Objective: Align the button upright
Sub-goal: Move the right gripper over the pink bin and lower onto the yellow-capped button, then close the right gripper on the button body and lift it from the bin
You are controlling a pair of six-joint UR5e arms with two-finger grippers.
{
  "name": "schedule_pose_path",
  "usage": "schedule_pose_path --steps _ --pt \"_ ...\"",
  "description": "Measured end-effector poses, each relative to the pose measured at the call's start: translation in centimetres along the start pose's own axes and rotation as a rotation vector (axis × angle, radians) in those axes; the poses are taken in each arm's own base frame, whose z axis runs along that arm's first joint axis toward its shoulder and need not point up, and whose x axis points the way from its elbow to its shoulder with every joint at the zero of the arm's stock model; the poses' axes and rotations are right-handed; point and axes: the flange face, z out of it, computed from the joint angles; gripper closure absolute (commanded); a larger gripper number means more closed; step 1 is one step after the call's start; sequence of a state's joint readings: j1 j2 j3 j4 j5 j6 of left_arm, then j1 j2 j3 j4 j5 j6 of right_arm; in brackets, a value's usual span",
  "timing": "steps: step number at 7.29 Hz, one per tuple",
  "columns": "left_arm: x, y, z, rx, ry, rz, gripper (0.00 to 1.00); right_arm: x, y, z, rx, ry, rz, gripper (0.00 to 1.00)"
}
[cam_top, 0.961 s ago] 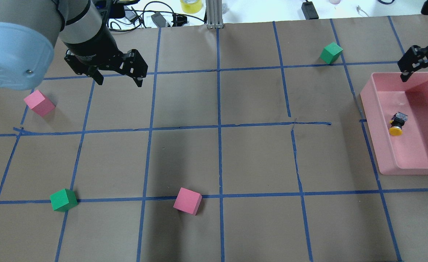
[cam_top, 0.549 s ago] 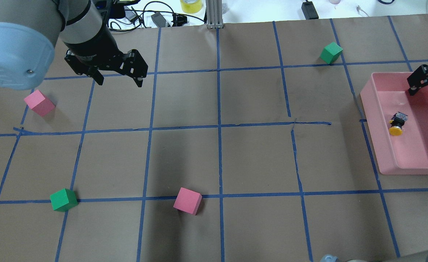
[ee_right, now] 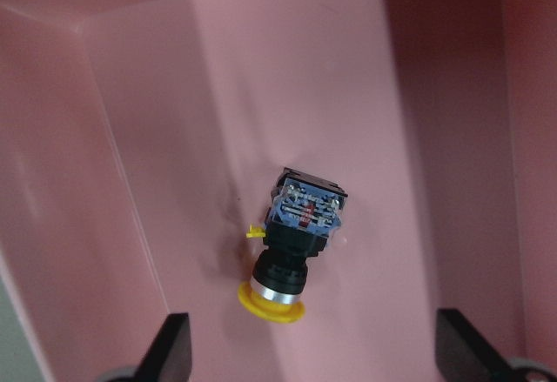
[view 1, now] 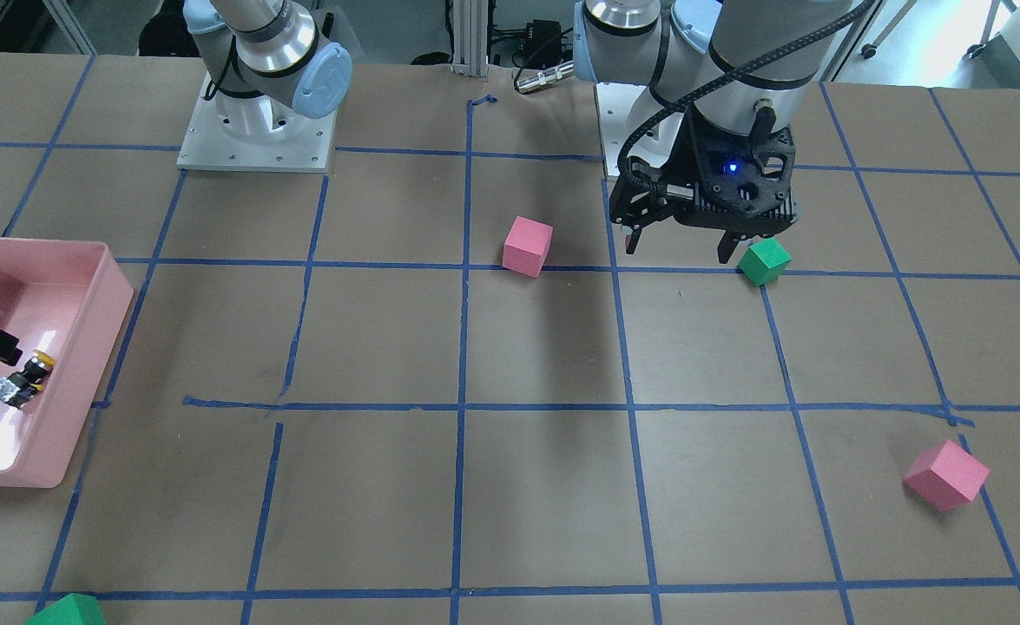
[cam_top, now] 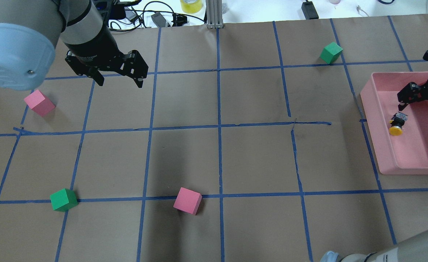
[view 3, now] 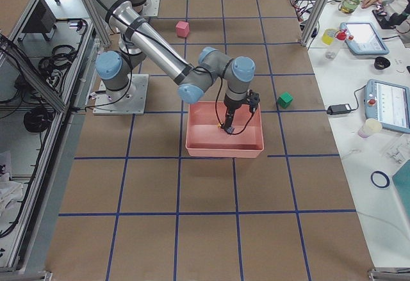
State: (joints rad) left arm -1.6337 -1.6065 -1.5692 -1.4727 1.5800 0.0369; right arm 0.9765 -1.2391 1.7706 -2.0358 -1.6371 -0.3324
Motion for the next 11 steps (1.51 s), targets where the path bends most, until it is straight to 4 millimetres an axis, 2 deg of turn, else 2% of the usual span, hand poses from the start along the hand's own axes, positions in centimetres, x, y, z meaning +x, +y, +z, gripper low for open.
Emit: schedule_pose_path --steps 2,4,7,8,9,10,11 --pt "0.0 0.0 0.0 -0.001 0.0 0.0 0.0 -0.1 -0.2 3.1 -0.035 -0.008 0.039 0.0" --pt "0.0 0.0 0.1 -0.002 0.001 0.0 0.0 -0.2 -0.1 5.4 -0.064 -0.009 0.053 0.0" --pt "0.0 0.0 0.1 -0.001 0.001 0.001 0.0 -0.2 -0.2 6.7 -0.085 -0.009 0.055 0.0" --pt "0.0 0.0 0.1 -0.001 0.0 0.0 0.0 -0.2 -0.3 7.0 -0.089 -0.011 0.055 0.2" --pt "-0.1 0.0 0.0 0.0 -0.001 0.0 0.0 -0.2 -0.3 7.5 -0.096 -0.015 0.055 0.67" --pt "-0.1 0.0 0.0 0.0 -0.001 0.0 0.0 -0.2 -0.4 7.9 -0.104 -0.017 0.055 0.97" --pt "-0.1 0.0 0.0 0.0 -0.001 0.0 0.0 -0.2 -0.4 8.1 -0.11 -0.016 0.057 1.0"
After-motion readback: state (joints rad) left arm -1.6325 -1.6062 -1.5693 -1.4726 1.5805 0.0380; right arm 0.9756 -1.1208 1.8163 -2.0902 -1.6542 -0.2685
